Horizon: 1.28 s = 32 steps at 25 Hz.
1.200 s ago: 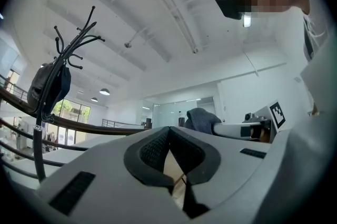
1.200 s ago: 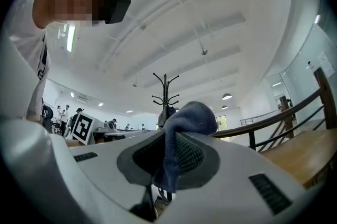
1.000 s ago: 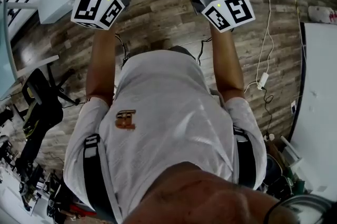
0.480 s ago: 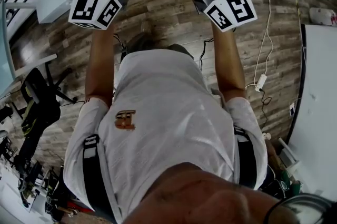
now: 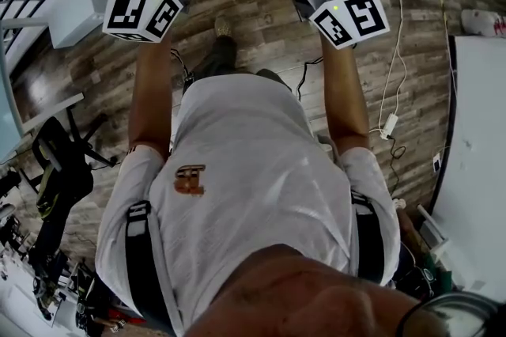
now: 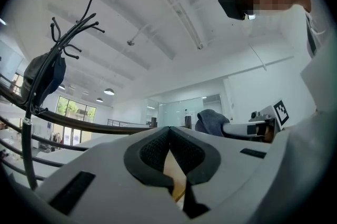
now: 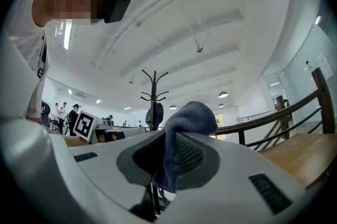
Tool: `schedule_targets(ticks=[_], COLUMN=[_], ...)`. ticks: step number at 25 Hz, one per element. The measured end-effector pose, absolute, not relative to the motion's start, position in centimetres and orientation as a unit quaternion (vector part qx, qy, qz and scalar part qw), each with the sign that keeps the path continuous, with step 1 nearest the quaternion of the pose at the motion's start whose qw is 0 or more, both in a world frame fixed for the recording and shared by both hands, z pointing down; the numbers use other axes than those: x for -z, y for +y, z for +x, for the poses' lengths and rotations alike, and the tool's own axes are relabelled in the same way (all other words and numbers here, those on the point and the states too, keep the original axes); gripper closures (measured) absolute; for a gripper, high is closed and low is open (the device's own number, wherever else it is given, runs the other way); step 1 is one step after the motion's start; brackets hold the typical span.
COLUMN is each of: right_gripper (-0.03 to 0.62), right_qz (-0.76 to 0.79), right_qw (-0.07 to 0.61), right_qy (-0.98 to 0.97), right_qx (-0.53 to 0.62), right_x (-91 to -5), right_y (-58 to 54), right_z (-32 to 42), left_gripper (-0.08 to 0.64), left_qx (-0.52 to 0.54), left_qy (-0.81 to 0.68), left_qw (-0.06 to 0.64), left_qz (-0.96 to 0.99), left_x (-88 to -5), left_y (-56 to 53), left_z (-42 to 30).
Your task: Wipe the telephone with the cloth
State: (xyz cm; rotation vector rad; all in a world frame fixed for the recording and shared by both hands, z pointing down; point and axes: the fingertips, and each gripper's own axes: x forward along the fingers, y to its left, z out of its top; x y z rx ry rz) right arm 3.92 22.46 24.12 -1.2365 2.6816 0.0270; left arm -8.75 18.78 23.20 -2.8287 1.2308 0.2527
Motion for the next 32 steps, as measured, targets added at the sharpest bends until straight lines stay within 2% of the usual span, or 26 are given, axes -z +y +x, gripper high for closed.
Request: schedule_targets(ticks=[21, 32], right_gripper=[0.532, 0.532], right_qz=[-0.435, -0.445], right_qw=[0.062, 0.055], right_qy=[0.898, 0.894], right_qx=[-0.002, 0.012], right_x=[-25.0, -26.5], right_y=[-1.7, -10.8], right_z=[1.8, 1.1], left_gripper=[0.543, 0.543], left_qx=[-0.053, -0.021], left_qy=[0.383, 0.371], left_qw=[0.002, -0.026], left_qz=[-0.922, -0.928], left_x=[-26.2, -29.3], left_y=[-6.0, -15.1], left_z=[-10.3, -10.3])
